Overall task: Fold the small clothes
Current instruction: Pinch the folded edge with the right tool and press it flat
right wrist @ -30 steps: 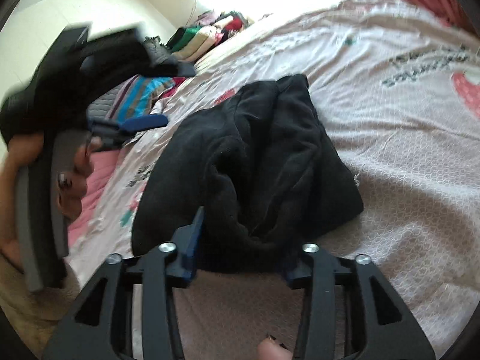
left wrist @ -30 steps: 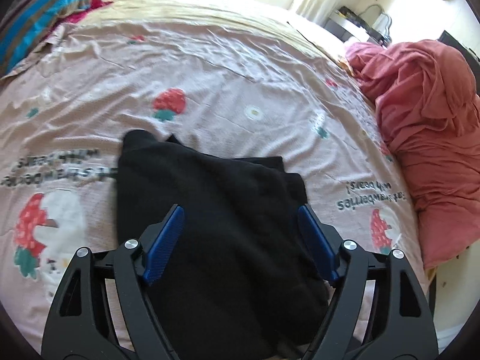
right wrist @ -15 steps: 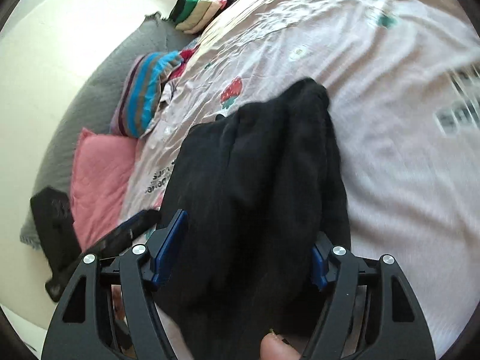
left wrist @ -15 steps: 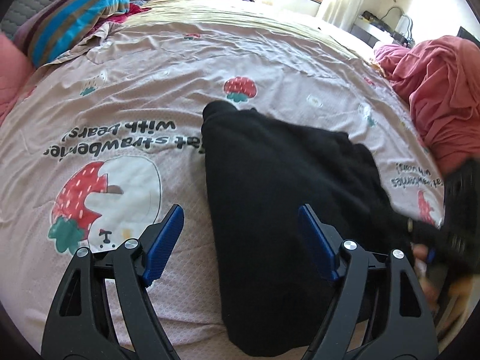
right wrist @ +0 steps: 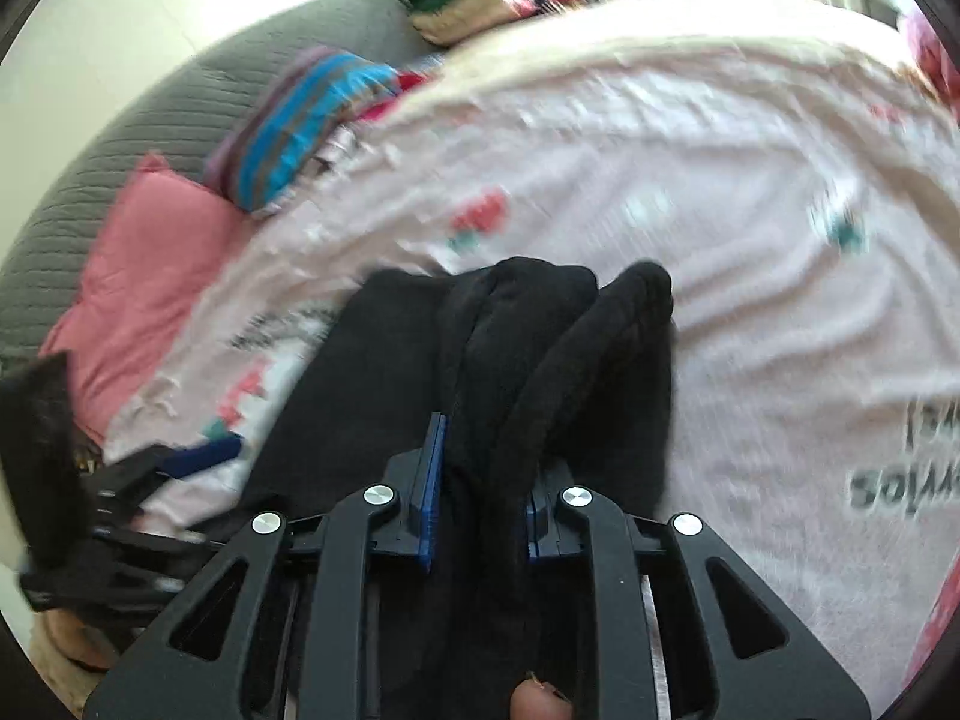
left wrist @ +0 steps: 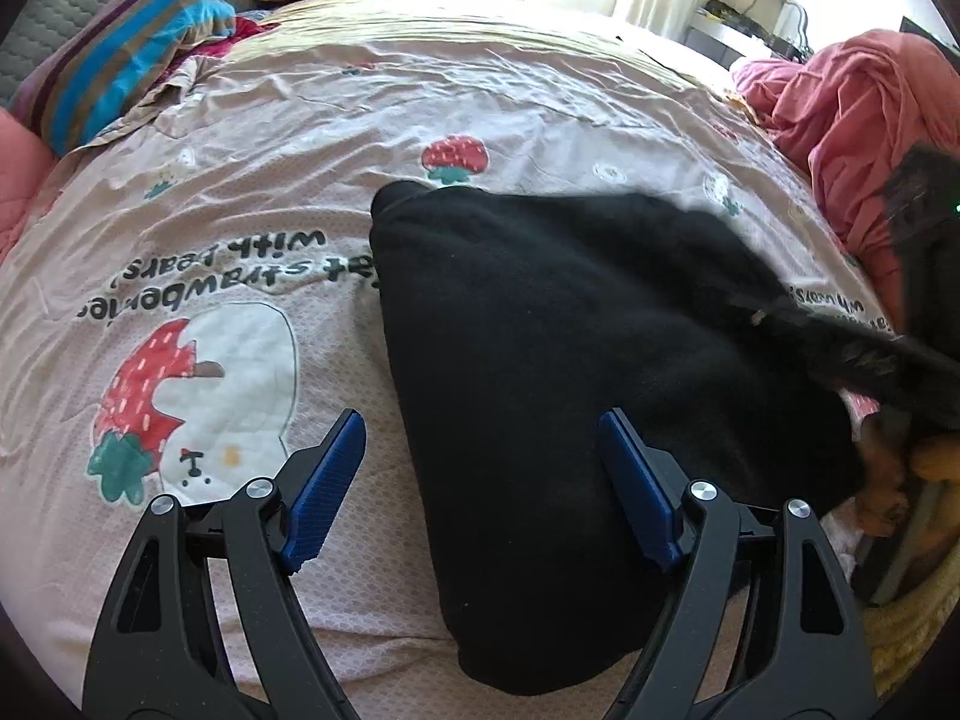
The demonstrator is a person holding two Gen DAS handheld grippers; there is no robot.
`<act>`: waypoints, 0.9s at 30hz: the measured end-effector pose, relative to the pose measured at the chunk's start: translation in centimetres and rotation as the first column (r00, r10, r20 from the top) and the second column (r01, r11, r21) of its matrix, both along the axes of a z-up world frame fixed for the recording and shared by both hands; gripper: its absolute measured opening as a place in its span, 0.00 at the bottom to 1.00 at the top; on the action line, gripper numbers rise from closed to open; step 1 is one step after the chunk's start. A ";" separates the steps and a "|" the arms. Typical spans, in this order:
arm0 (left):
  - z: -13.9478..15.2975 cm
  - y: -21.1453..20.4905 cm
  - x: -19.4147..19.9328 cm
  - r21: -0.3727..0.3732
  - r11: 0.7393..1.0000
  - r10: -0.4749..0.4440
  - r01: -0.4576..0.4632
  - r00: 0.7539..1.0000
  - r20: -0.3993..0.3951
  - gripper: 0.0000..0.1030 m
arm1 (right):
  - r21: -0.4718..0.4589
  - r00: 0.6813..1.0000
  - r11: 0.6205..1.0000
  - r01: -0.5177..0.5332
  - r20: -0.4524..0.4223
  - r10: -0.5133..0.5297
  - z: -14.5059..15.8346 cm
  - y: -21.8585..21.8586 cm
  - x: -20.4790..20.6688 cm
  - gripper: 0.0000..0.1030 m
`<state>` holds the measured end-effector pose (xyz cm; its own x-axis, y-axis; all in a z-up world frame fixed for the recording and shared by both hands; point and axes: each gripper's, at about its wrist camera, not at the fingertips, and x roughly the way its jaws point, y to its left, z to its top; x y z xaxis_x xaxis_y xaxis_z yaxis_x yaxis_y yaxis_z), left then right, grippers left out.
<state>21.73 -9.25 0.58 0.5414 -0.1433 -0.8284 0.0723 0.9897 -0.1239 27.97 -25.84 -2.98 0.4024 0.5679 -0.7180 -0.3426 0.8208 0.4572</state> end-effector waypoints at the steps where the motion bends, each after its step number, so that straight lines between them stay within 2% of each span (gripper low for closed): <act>1: -0.2 -0.1 -0.1 -0.005 1.000 -0.008 0.008 1.000 -0.004 0.71 | 0.007 1.000 1.000 0.007 -0.009 -0.007 -0.5 0.0 0.4 0.19; 4: -0.6 -0.2 -0.3 -0.013 1.000 -0.012 0.012 1.000 -0.007 0.72 | 0.065 0.999 0.997 0.048 -0.023 -0.047 -1.4 -1.2 -0.3 0.23; 8: -0.5 -0.2 -0.6 -0.010 1.000 -0.014 0.014 1.000 -0.002 0.72 | 0.047 0.998 0.997 0.065 -0.001 -0.065 -0.6 -1.8 -1.5 0.41; 10: -0.5 -0.1 -0.8 -0.012 1.000 -0.014 0.014 1.000 0.000 0.72 | 0.064 0.998 0.996 0.063 -0.003 -0.063 0.0 -2.2 -2.7 0.42; 13: -0.5 0.0 -1.2 -0.024 1.000 -0.012 0.013 1.000 0.004 0.72 | 0.098 0.999 0.994 0.051 -0.021 -0.050 0.4 -2.4 -4.0 0.51; 18: -0.2 0.1 -1.9 -0.037 0.999 -0.012 0.012 1.000 0.011 0.72 | 0.139 0.998 0.989 0.046 -0.052 -0.039 0.6 -2.8 -6.2 0.54; 27: 0.8 0.1 -4.0 -0.061 0.998 -0.012 0.015 0.999 0.048 0.71 | 0.145 0.996 0.987 0.070 -0.066 -0.061 0.3 -3.2 -7.4 0.54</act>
